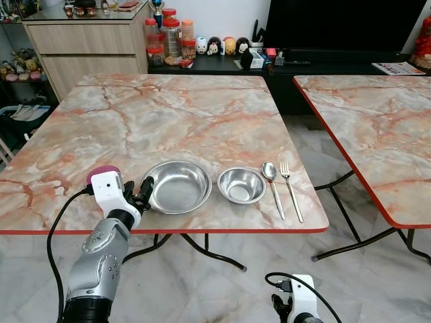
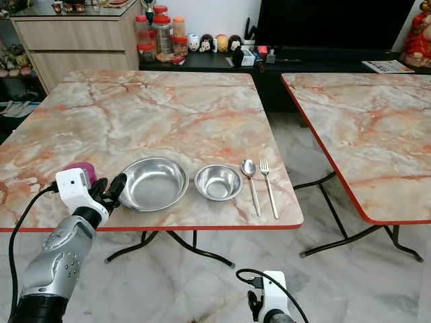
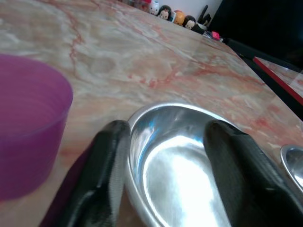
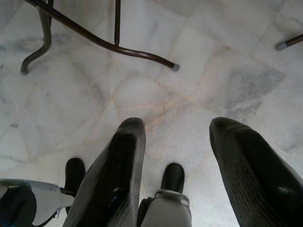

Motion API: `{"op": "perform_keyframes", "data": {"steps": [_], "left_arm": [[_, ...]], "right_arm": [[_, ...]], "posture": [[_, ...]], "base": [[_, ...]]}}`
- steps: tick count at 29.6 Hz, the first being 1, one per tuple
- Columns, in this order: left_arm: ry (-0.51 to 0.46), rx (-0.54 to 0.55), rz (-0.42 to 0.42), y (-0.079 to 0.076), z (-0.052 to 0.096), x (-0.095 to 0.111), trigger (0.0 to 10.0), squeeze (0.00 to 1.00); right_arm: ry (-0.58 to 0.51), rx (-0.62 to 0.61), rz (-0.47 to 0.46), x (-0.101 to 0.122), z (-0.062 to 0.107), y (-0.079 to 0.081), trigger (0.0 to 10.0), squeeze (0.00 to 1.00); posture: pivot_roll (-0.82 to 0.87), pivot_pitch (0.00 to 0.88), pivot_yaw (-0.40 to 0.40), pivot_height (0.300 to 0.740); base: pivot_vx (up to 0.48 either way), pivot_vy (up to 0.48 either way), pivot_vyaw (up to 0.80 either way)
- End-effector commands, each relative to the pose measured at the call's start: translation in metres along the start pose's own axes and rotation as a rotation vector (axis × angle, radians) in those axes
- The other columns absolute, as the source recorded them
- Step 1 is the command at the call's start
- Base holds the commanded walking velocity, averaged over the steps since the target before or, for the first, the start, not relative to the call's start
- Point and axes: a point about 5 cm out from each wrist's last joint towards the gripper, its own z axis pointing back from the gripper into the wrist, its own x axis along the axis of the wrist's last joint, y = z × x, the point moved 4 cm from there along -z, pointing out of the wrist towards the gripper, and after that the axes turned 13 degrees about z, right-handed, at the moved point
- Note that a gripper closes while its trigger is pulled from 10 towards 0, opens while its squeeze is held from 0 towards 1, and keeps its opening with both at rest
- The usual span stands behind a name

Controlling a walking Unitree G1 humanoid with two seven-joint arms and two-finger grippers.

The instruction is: Setting the table

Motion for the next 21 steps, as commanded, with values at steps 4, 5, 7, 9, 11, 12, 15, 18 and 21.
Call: {"op": "perform_keyframes", "data": {"steps": [4, 5, 7, 9, 11, 12, 15, 18, 21], "left_arm": [[0.036, 0.003, -0.005, -0.004, -0.004, -0.009, 10.0, 1.0], [0.045, 0.007, -0.004, -0.005, -0.005, -0.011, 10.0, 1.0], [0.061, 0.003, -0.012, -0.006, -0.006, -0.014, 10.0, 1.0], [0.061, -0.003, -0.019, -0.01, -0.007, -0.014, 10.0, 1.0], [0.061, 0.0, -0.031, -0.011, -0.008, -0.013, 10.0, 0.0], [0.061, 0.006, -0.037, -0.011, -0.009, -0.013, 10.0, 0.0], [0.066, 0.006, -0.047, -0.012, -0.01, -0.014, 10.0, 0.0], [0.068, 0.018, -0.045, -0.012, -0.01, -0.014, 10.0, 0.0], [0.073, 0.042, -0.046, -0.012, -0.012, -0.015, 10.0, 0.0]], "right_arm": [[-0.006, -0.014, -0.012, 0.005, -0.001, -0.003, 10.0, 0.0], [-0.009, -0.015, -0.015, 0.006, -0.001, -0.003, 10.0, 0.0], [-0.011, -0.016, -0.015, 0.007, -0.002, -0.003, 10.0, 0.0], [-0.011, -0.017, -0.016, 0.008, -0.002, -0.004, 10.0, 0.0], [-0.012, -0.017, -0.017, 0.008, -0.002, -0.004, 10.0, 0.0], [-0.013, -0.017, -0.017, 0.009, -0.002, -0.003, 10.0, 0.0], [-0.011, -0.018, -0.019, 0.008, -0.002, -0.004, 10.0, 0.0], [-0.014, -0.016, -0.024, 0.009, -0.002, -0.003, 10.0, 0.0], [-0.014, -0.015, -0.027, 0.009, -0.002, -0.002, 10.0, 0.0]], "posture": [[0.11, 0.0, -0.049, 0.74], [0.11, 0.0, -0.049, 0.74], [0.11, 0.0, -0.049, 0.74], [0.11, 0.0, -0.052, 0.74], [0.11, 0.0, -0.052, 0.74], [0.11, 0.0, -0.052, 0.74], [0.11, 0.0, -0.051, 0.74], [0.11, 0.0, -0.051, 0.74], [0.11, 0.0, -0.05, 0.74]], "base": [[0.0, 0.0, 0.0], [0.0, 0.0, 0.0], [0.0, 0.0, 0.0], [0.0, 0.0, 0.0], [0.0, 0.0, 0.0], [0.0, 0.0, 0.0], [0.0, 0.0, 0.0], [0.0, 0.0, 0.0], [0.0, 0.0, 0.0]]}}
